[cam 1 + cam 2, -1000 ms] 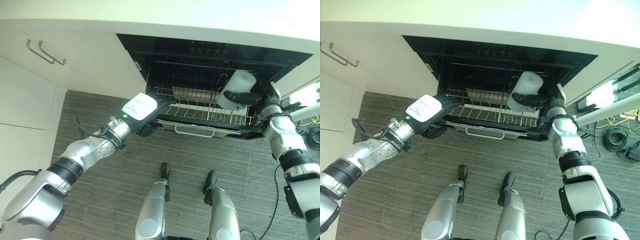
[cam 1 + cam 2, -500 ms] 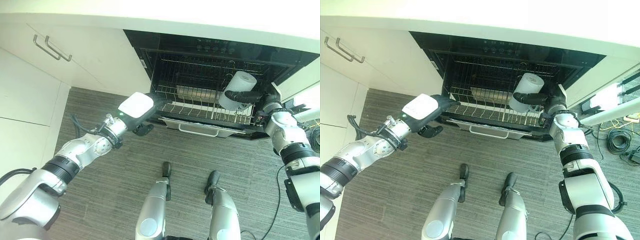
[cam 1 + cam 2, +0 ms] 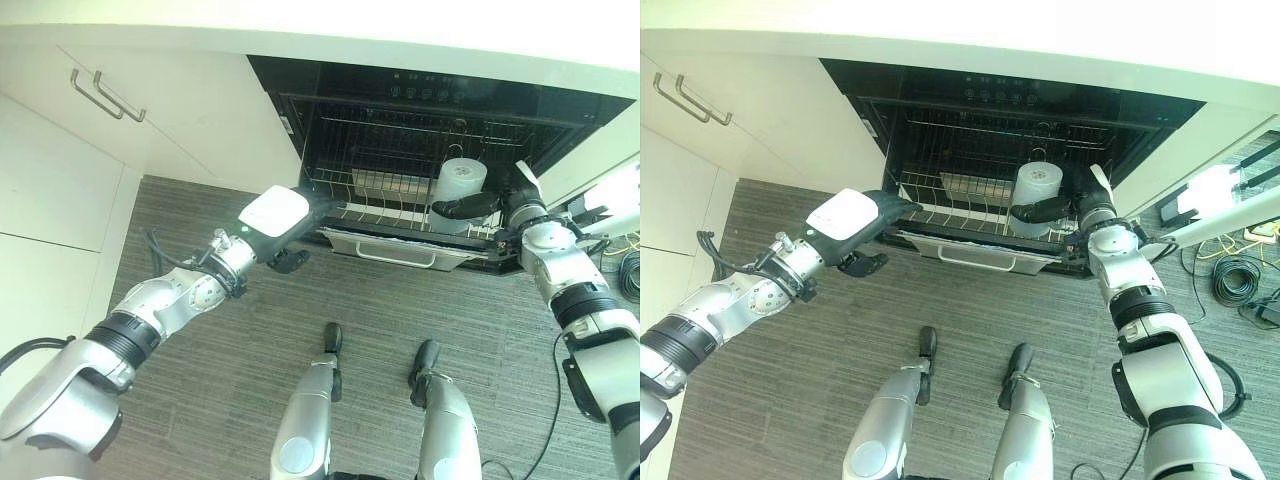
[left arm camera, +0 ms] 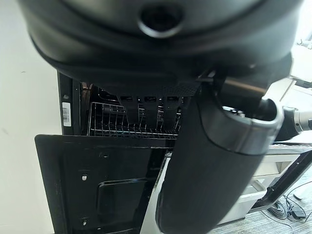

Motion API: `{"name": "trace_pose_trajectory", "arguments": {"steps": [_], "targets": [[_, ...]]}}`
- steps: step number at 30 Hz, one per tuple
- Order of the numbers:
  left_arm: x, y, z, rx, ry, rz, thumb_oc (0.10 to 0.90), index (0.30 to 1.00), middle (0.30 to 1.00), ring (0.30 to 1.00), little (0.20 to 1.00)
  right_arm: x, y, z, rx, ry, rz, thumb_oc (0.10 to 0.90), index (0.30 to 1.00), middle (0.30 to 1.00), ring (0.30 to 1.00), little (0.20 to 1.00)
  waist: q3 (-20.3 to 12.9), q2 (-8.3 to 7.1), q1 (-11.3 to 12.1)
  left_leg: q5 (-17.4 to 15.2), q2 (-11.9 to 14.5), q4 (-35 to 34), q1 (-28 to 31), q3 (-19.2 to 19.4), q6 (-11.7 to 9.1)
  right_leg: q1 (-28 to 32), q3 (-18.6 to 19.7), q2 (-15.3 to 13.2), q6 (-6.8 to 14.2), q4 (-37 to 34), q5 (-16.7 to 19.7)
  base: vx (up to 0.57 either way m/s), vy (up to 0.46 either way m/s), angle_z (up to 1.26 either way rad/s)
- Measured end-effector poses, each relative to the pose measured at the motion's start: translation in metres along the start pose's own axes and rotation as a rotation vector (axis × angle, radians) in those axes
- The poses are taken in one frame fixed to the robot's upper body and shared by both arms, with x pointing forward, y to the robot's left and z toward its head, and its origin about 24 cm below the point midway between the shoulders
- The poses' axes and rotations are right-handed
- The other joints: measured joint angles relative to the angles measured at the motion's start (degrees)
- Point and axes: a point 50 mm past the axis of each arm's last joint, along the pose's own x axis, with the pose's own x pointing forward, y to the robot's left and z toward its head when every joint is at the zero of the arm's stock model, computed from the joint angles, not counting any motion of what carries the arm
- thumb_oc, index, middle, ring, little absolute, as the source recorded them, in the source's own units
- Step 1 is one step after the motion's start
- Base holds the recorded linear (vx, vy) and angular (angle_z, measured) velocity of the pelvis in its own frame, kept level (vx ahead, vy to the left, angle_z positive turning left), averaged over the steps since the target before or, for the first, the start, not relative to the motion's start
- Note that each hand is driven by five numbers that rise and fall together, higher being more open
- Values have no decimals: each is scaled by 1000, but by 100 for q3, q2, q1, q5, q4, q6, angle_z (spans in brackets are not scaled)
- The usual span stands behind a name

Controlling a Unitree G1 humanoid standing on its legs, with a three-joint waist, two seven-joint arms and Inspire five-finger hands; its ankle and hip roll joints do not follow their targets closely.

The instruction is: Place the dishes in the dishwasher.

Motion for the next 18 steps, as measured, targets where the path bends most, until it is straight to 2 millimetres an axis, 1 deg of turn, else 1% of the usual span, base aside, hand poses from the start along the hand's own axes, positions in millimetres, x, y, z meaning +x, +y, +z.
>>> {"name": "trace_pose_trajectory", "arguments": {"steps": [1,4,10,13,15,18], "targets": [[1,2,1,2,-7,5,800,900,900,900,900,0,-1,-2,-28,13,25,800,900,900,900,900,0,-1,10,10,-3,-2,0,-58,-6,22,-11,6,0,4,-1,-32,-67,9],[2,4,2,4,-14,9,800,900,900,900,900,1,-3,-4,-24,32,24,800,900,900,900,900,0,0,54,33,-7,-7,0,-65,-11,26,-11,6,1,21,-2,-19,-26,5],[2,1,3,1,-27,-15,800,900,900,900,900,2,2,-2,-69,5,-9,800,900,900,900,900,-1,0,80,123,-17,-74,-1,-91,-26,-1,-7,1,5,57,-6,-25,7,3],[2,1,4,0,-33,-16,800,900,900,900,900,2,9,-1,-56,-32,-83,800,900,900,900,900,-4,7,45,125,-20,-85,-4,-85,-26,-11,0,-2,9,54,-9,-25,36,0],[3,1,6,0,-38,-13,800,900,900,900,900,1,7,-1,-51,-60,-128,800,900,900,900,900,-6,10,43,125,-23,-99,-5,-78,-25,-16,4,-4,11,41,-10,-10,37,-1],[3,2,8,-2,-46,-9,800,900,900,900,900,-2,7,7,-21,-127,-207,800,900,900,900,900,-7,23,13,133,-46,-159,-14,-56,-18,-66,31,-20,12,38,-11,-3,44,-3]]}}
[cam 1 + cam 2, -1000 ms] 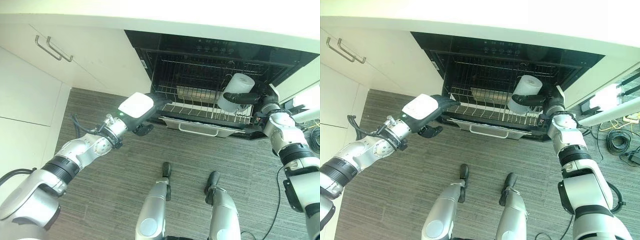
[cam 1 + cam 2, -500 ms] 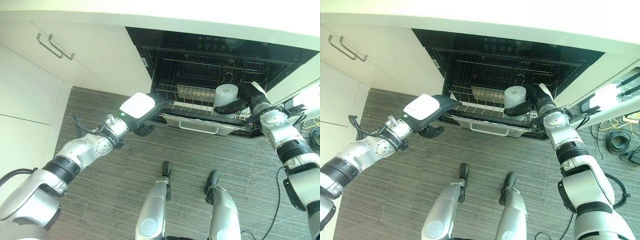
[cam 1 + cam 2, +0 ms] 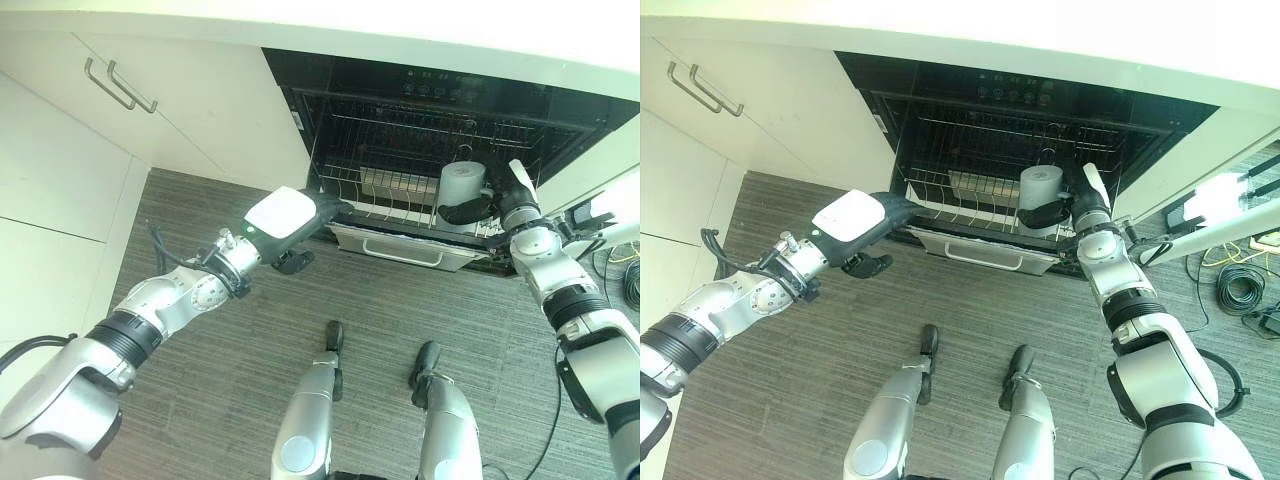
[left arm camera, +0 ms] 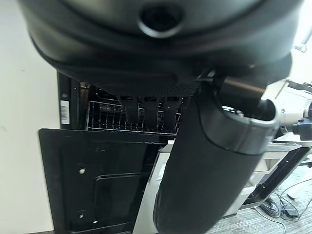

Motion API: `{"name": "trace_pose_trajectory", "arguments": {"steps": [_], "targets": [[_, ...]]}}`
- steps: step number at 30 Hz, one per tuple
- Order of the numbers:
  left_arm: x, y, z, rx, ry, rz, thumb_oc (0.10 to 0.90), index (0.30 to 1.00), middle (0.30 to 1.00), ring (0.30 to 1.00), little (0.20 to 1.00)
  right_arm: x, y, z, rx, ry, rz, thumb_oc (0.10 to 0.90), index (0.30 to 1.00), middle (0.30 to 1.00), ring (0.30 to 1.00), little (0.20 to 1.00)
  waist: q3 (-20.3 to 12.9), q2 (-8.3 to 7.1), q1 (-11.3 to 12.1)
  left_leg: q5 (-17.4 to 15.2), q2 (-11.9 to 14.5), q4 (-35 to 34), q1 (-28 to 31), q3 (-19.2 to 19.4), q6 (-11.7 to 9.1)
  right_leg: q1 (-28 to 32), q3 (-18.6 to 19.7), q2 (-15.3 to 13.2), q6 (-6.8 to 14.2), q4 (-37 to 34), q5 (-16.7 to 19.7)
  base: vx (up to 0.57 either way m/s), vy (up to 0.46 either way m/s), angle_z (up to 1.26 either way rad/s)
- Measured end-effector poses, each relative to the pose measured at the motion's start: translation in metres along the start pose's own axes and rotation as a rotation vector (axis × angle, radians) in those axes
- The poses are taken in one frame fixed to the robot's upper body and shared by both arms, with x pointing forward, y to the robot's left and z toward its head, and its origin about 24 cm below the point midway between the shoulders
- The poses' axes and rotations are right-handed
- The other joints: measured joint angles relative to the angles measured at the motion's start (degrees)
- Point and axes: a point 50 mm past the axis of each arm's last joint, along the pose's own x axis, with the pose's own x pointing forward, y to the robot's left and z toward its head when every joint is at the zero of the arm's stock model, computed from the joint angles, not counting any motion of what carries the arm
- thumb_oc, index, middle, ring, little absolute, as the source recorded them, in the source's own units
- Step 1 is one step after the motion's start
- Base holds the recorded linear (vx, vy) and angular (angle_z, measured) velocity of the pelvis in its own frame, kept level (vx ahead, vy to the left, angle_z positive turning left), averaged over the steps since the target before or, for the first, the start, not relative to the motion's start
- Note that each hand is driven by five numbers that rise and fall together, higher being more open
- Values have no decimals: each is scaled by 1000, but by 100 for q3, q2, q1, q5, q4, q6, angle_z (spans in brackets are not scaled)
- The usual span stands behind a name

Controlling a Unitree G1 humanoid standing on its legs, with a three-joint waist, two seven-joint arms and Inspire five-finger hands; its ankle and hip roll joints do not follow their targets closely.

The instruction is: Place the dishes in the dishwasher.

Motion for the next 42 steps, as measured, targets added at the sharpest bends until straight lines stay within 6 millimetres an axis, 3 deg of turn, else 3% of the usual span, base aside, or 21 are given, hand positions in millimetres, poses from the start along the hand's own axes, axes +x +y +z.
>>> {"name": "trace_pose_trajectory", "arguments": {"steps": [7,14,20,24,28,30,33,34,37,42], "targets": [[-10,-15,-1,-27,41,-25,800,900,900,900,900,-4,-30,12,92,-110,-326,800,900,900,900,900,5,205,-114,-27,-75,-31,28,74,51,-41,104,-66,11,8,-3,31,76,-3],[-15,-18,7,-47,33,-12,800,900,900,900,900,-15,-27,0,114,-132,-351,800,900,900,900,900,-14,251,-185,5,-101,-120,185,148,67,-13,220,-89,39,59,-20,30,55,-6],[-16,-20,9,-53,29,-15,800,900,900,900,900,-15,-28,3,131,-163,-354,800,900,900,900,900,-25,268,-226,40,-93,-170,190,156,43,-66,247,-85,43,100,-29,16,18,-1],[-21,-25,10,-73,51,-8,800,900,900,900,900,-22,-17,9,335,-191,-356,800,900,900,900,900,-26,270,-299,43,-98,-202,221,184,53,-65,265,-88,41,98,-31,48,51,-3],[-26,-32,10,-110,104,12,800,900,900,900,900,-41,-3,15,598,-250,-319,800,900,900,900,900,-26,270,-360,30,-92,-205,263,242,69,-44,294,-85,40,90,-34,44,42,-4],[-34,-43,14,-136,144,16,800,900,900,900,900,-65,11,18,757,-279,-267,800,900,900,900,900,-26,270,-419,11,-85,-233,401,277,79,90,295,-76,40,42,-35,54,47,-3],[-44,-56,16,-159,193,0,800,900,900,900,900,-86,29,24,855,-314,-163,800,900,900,900,900,-28,271,-540,-13,-66,-285,634,316,71,289,354,-60,50,-27,-38,103,104,-10],[-56,-67,21,-200,240,24,800,900,900,900,900,-108,38,24,910,-348,-107,800,900,900,900,900,-36,284,-628,-59,-59,-296,820,331,83,499,365,-36,58,-107,-35,106,121,-11],[-69,-88,35,-273,288,49,800,900,900,900,900,-130,38,11,913,-366,-75,800,900,900,900,900,-129,326,-658,-214,-56,-293,1185,403,122,902,412,-17,84,-239,-53,84,107,-11],[-78,-89,38,-349,353,184,800,900,900,900,900,-137,21,7,933,-438,-166,800,900,900,900,900,-892,228,-612,-346,-137,-230,1243,419,177,978,436,-76,167,-208,-99,50,95,1]]}}
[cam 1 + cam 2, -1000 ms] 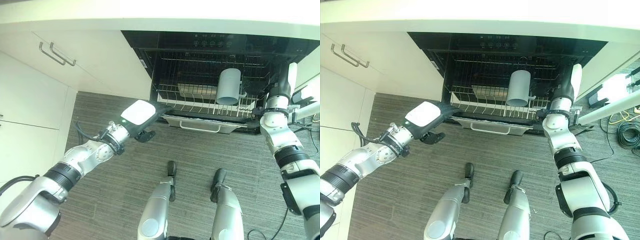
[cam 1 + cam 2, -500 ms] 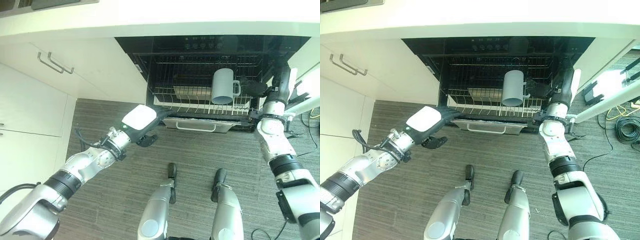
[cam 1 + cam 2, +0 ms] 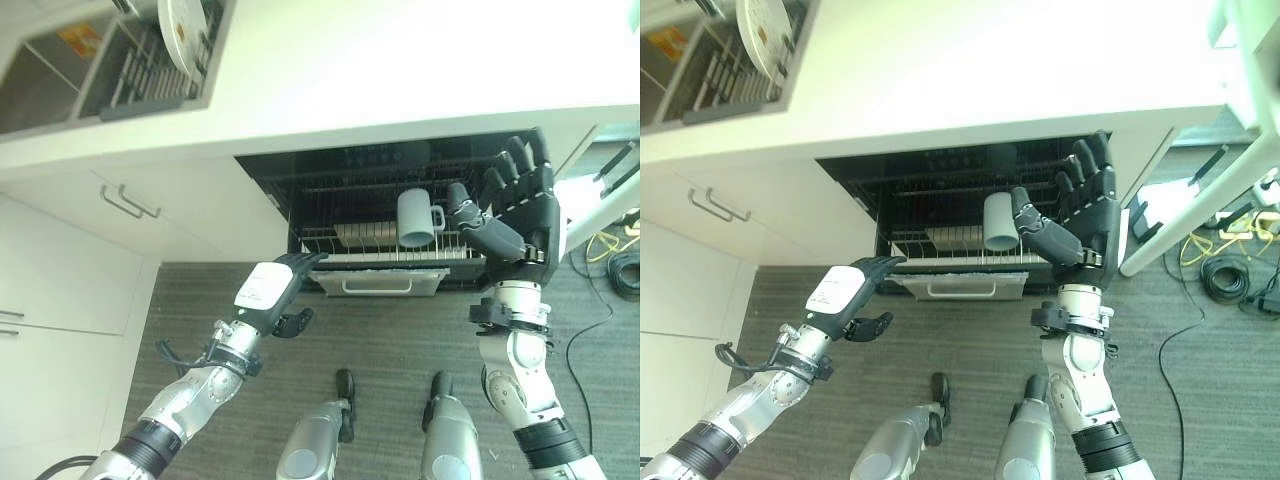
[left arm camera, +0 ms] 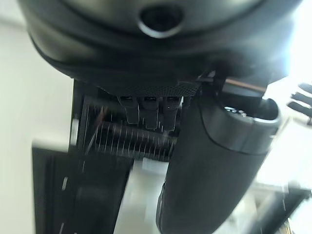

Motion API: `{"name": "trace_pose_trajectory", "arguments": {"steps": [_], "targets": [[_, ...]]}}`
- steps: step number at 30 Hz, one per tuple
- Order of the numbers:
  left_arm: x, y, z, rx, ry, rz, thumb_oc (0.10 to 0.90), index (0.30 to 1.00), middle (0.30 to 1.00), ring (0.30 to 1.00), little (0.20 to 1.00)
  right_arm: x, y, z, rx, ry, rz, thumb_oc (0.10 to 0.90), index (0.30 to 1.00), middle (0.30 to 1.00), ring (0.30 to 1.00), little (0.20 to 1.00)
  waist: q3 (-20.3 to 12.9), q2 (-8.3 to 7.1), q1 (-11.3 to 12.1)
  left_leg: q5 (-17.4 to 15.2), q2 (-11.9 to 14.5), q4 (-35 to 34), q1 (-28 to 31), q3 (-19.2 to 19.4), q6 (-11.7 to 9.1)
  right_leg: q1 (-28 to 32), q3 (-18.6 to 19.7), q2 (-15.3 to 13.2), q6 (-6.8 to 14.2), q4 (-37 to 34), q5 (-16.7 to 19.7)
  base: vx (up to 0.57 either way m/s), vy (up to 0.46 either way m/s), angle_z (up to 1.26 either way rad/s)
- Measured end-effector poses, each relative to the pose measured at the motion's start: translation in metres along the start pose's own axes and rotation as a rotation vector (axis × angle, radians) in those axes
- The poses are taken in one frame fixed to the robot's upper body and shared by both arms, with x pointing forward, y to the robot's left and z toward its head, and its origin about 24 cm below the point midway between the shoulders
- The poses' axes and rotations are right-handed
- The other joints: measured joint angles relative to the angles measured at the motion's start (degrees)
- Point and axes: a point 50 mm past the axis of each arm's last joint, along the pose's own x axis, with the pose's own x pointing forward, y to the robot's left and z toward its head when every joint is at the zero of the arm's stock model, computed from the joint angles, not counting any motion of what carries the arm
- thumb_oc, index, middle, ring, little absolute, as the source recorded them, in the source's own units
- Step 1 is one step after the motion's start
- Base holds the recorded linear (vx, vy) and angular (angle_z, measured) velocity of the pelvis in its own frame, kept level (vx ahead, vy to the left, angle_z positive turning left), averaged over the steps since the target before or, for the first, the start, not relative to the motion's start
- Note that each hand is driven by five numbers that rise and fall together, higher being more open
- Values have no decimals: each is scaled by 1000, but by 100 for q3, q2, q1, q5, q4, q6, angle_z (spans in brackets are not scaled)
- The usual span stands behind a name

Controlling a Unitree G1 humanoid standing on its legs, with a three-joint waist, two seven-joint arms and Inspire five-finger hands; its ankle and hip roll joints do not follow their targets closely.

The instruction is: Place the dishes in the dishwasher.

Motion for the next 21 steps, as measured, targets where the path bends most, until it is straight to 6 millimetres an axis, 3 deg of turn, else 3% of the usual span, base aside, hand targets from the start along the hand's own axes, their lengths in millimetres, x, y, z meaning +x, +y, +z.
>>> {"name": "trace_pose_trajectory", "arguments": {"steps": [2,4,6,8,10,11,12,13,14,18,19,21], "targets": [[1,10,-1,-76,29,97,800,900,900,900,900,2,-7,7,-3,-48,-31,800,900,900,900,900,-203,-109,42,-95,-3,158,93,-22,-6,208,-26,3,20,-34,-15,11,113,6],[4,22,2,-176,30,223,800,900,900,900,900,-3,-12,13,1,-78,-65,800,900,900,900,900,-483,-277,124,-386,-13,518,69,-71,79,393,-113,-10,55,-86,-36,-9,83,10],[5,32,3,-232,33,313,800,900,900,900,900,-6,-12,16,23,-107,-89,800,900,900,900,900,-562,-378,124,-593,-33,863,9,-150,179,535,-162,-31,112,-78,-56,-15,12,8],[-5,46,0,-302,57,441,800,900,900,900,900,-13,-11,15,37,-112,-106,800,900,900,900,900,-820,-548,130,-803,-10,1131,-97,-148,159,556,-126,-20,185,-118,-73,26,-4,-1],[-17,60,-11,-372,136,581,800,900,900,900,900,-14,-12,16,17,-116,-96,800,900,900,900,900,-944,-635,162,-818,60,1096,-131,-151,175,516,-11,285,291,29,-256,65,-7,-1],[-26,62,-20,-412,203,637,800,900,900,900,900,-16,-13,15,-9,-109,-89,800,900,900,900,900,-975,-605,174,-809,130,1037,-99,-179,144,440,-100,608,238,660,-605,41,-19,6],[-44,60,-31,-454,305,701,800,900,900,900,900,-21,-18,15,-49,-99,-93,800,900,900,900,900,-1136,-638,163,-704,100,891,-97,-226,175,449,-59,1004,37,674,-846,60,-27,8],[-57,60,-39,-474,379,748,800,900,900,900,900,-22,-21,17,-78,-104,-99,800,900,900,900,900,-1213,-713,162,-658,26,819,-101,-216,195,533,-48,1164,-182,430,-981,66,-48,12],[-71,55,-49,-513,475,790,800,900,900,900,900,-21,-33,22,-137,-124,-118,800,900,900,900,900,-1222,-704,167,-634,-60,802,-114,-231,220,652,23,1188,-574,195,-996,73,-86,15],[-127,22,-82,-586,838,799,800,900,900,900,900,-44,-105,37,-368,-83,-362,800,900,900,900,900,-1301,-715,130,-410,-257,516,-26,-399,202,693,309,1208,-573,209,-1082,74,-96,31],[-162,7,-92,-622,1009,798,800,900,900,900,900,-54,-125,42,-372,-67,-456,800,900,900,900,900,-1312,-737,120,-355,-258,354,37,-309,205,677,304,1183,-566,222,-1091,120,-76,-8],[-208,-23,-97,-689,1277,812,800,900,900,900,900,-70,-150,51,-390,-54,-582,800,900,900,900,900,-1311,-760,99,-228,-321,84,199,-259,205,687,343,1131,-569,237,-1132,123,-78,-10]]}}
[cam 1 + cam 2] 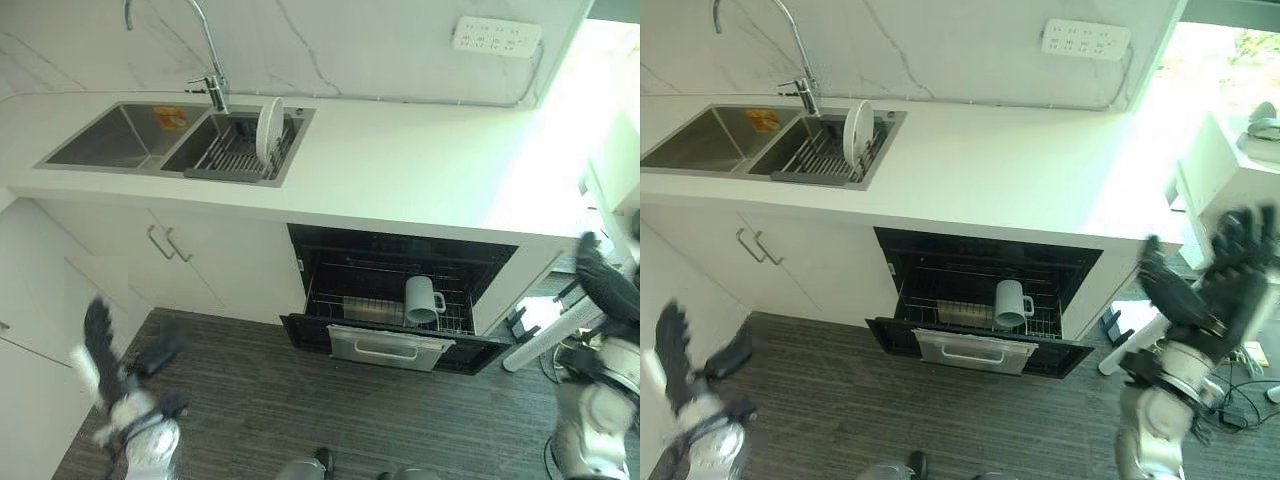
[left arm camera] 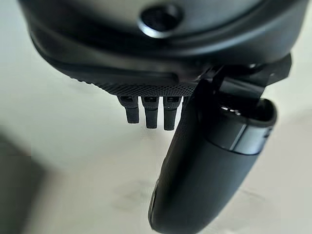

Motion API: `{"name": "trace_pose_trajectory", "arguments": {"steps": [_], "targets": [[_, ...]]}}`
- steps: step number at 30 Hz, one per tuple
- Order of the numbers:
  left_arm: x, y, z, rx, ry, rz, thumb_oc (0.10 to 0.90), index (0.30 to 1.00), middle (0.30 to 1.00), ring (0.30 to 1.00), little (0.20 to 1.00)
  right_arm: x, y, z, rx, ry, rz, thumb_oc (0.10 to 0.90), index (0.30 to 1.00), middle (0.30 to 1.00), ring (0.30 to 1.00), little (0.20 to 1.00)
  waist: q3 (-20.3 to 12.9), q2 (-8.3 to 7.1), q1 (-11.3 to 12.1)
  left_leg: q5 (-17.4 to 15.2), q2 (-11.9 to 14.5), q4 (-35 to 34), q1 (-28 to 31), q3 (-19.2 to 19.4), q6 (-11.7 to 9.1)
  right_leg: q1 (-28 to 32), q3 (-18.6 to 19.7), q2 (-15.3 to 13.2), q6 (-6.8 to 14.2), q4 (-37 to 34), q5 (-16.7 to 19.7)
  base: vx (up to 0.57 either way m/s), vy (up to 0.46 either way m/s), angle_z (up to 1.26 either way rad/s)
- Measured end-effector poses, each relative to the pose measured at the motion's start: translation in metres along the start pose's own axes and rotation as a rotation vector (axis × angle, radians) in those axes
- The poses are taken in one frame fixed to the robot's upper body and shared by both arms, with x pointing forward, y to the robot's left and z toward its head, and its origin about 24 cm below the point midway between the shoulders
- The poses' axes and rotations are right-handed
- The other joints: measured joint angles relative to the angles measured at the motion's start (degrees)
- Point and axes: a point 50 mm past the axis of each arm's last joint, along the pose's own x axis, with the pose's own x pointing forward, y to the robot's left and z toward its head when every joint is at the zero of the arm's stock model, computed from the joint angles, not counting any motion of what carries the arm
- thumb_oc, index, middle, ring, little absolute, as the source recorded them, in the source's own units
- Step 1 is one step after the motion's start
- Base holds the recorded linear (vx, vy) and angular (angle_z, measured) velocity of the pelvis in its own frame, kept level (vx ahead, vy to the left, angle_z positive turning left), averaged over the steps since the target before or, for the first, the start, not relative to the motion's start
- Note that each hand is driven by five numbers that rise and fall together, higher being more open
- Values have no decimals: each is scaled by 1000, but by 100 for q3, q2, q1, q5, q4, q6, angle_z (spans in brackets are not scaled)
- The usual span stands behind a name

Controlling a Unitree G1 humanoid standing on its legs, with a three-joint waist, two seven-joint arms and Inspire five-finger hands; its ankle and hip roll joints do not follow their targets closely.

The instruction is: Place the dishes in the dishwasher.

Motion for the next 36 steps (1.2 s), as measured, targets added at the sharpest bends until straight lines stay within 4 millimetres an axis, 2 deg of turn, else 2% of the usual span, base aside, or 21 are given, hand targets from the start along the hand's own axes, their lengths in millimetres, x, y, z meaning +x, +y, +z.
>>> {"name": "trace_pose_trajectory", "arguments": {"steps": [1,3,5,8,11,14,16,18,19,21,22,23,25,27,29,30,31,32,33,34,36], "targets": [[-9,8,-27,9,125,17,800,900,900,900,900,0,-12,-2,-2,9,-50,800,900,900,900,900,35,-70,-1,87,-22,-25,53,-11,-47,-71,26,-24,10,200,-136,101,-16,-4],[-19,6,-58,30,282,-3,800,900,900,900,900,-6,-18,-11,6,51,-91,800,900,900,900,900,162,-411,27,249,-137,1032,-439,-63,-263,-130,151,-194,-158,421,-266,116,115,-2],[-40,-4,-87,8,447,-52,800,900,900,900,900,-4,-2,-14,67,49,-69,800,900,900,900,900,220,-430,9,28,33,1534,-722,-191,20,-4,136,-122,-220,327,-174,148,241,-21],[-72,-22,-123,-24,720,-157,800,900,900,900,900,6,31,-11,157,20,7,800,900,900,900,900,181,-320,-149,-13,380,626,-518,-268,-51,6,277,-50,-165,307,-147,147,430,-21],[-91,-34,-139,6,893,-304,800,900,900,900,900,14,56,-1,195,2,112,800,900,900,900,900,194,-60,-140,-83,897,507,-672,-879,-296,-128,526,65,-51,327,-87,110,497,-38],[-103,-36,-146,-11,973,-389,800,900,900,900,900,18,55,3,153,16,145,800,900,900,900,900,172,223,-225,-52,1086,437,-714,-508,-354,-80,607,-200,176,294,-83,89,480,-19],[-107,-36,-148,9,1023,-464,800,900,900,900,900,16,43,1,127,30,106,800,900,900,900,900,94,346,-322,-26,877,277,-507,-226,-374,-54,684,-419,452,212,-105,103,440,-1],[-102,-35,-146,68,1044,-560,800,900,900,900,900,1,22,-10,117,97,17,800,900,900,900,900,120,198,-364,51,323,288,-356,-290,-281,265,744,-910,681,-6,84,97,392,10],[-98,-37,-143,116,1027,-607,800,900,900,900,900,-4,22,-14,124,124,8,800,900,900,900,900,138,141,-421,-44,168,394,-331,-241,-124,298,746,-1048,615,-52,262,96,413,8],[-92,-42,-139,227,1028,-694,800,900,900,900,900,-11,34,-18,150,162,48,800,900,900,900,900,124,237,-442,-365,72,728,-429,-77,183,285,738,-1135,607,-103,834,60,257,-29],[-91,-42,-138,245,1046,-705,800,900,900,900,900,-16,44,-20,161,182,99,800,900,900,900,900,124,257,-445,-418,111,748,-382,47,290,131,689,-1179,698,29,1149,34,165,-58],[-88,-39,-137,249,1054,-712,800,900,900,900,900,-20,58,-22,179,204,168,800,900,900,900,900,109,243,-420,-477,120,716,-336,222,308,-66,605,-1221,771,347,1155,11,138,-64],[-80,-39,-133,235,1031,-713,800,900,900,900,900,-26,73,-21,204,211,262,800,900,900,900,900,84,103,-441,-408,127,570,-304,516,469,-398,232,-1042,832,700,993,27,128,-70],[-80,-36,-133,216,1052,-699,800,900,900,900,900,-26,99,-19,250,208,360,800,900,900,900,900,80,54,-420,-254,167,178,-208,783,511,-683,-97,-391,749,767,659,66,65,-84],[-80,-37,-132,199,1077,-700,800,900,900,900,900,-23,103,-16,248,191,392,800,900,900,900,900,84,49,-439,-143,94,-97,-101,864,341,-531,-274,184,515,274,482,75,42,-35],[-80,-37,-132,169,1087,-705,800,900,900,900,900,-20,108,-14,254,183,404,800,900,900,900,900,116,-142,-391,-319,-39,10,-99,1030,-352,-584,-553,357,258,18,483,61,8,-46],[-76,-31,-131,119,1100,-683,800,900,900,900,900,-15,116,-6,277,152,429,800,900,900,900,900,170,-426,-385,-771,-192,1331,-413,953,585,-756,-539,19,314,38,478,72,-39,-78],[-83,-31,-135,117,1119,-691,800,900,900,900,900,-5,119,5,271,92,460,800,900,900,900,900,271,-154,-319,-1248,-79,1371,-252,557,431,-880,-678,-42,81,460,445,174,-28,-48],[-92,-32,-139,73,1141,-711,800,900,900,900,900,0,113,9,255,89,451,800,900,900,900,900,278,83,-427,-928,-270,857,-129,521,501,-987,-647,-32,244,452,359,241,-52,-32],[-92,-31,-139,57,1143,-705,800,900,900,900,900,2,111,10,245,81,452,800,900,900,900,900,276,49,-420,-763,-476,444,33,654,494,-932,-566,-57,-102,315,407,198,-23,-2],[-99,-27,-144,57,1149,-706,800,900,900,900,900,-1,106,7,228,101,449,800,900,900,900,900,284,58,-388,-554,-601,80,305,644,180,-824,-450,-53,-102,432,256,79,15,-1]]}}
